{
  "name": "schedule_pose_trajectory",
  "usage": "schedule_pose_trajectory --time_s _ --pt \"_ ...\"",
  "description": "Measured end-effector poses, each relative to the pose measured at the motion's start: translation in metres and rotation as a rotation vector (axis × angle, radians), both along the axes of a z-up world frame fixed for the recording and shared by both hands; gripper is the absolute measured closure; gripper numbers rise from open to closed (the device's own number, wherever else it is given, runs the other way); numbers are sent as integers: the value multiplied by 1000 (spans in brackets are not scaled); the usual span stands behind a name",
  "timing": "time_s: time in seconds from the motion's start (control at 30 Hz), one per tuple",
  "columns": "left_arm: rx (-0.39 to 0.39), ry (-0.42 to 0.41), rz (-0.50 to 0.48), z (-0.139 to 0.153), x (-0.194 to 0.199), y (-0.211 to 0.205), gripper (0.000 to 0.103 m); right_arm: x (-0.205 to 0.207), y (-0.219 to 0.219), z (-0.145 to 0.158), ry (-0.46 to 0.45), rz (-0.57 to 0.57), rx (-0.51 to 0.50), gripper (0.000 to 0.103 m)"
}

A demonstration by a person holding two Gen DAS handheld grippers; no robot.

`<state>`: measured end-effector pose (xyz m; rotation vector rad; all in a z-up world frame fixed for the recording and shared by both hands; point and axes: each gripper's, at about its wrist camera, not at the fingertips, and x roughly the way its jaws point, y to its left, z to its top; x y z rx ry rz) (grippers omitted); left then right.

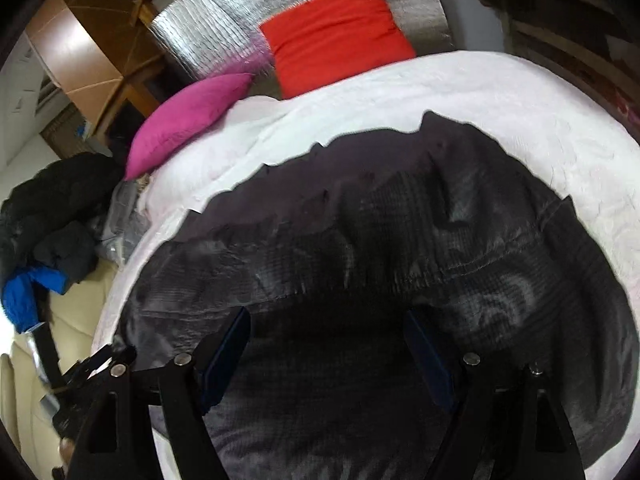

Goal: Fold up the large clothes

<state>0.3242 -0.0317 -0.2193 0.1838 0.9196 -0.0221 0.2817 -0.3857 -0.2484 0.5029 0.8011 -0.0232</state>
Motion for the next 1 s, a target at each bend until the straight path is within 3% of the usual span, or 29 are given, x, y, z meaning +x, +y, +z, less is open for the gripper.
schedule_pose_trajectory --time_s 0.07,0.2,0.33,0.43,0.57,0.63,0.8,1.0 --pt "-72 -43 -13 13 -2 10 33 -10 -14 11 -54 -17 35 21" --pt "-163 -70 -10 25 9 37 22 -41 -70 32 -153 -165 52 21" --pt "-294 -10 -21 17 36 68 19 -51 -129 17 -78 -254 115 21" --pt "-430 101 -94 0 57 80 18 -55 -168 -2 -8 -267 166 21" --pt "-593 285 -148 -31 73 75 18 -51 -203 -32 40 -225 317 21" --pt "-638 355 -208 -41 76 65 18 -43 -204 -43 64 -171 370 21" --pt "-706 427 -283 -54 81 50 16 -14 -190 -65 117 -21 439 20" --pt "-771 458 -339 -55 85 32 11 2 -173 -76 86 75 517 16"
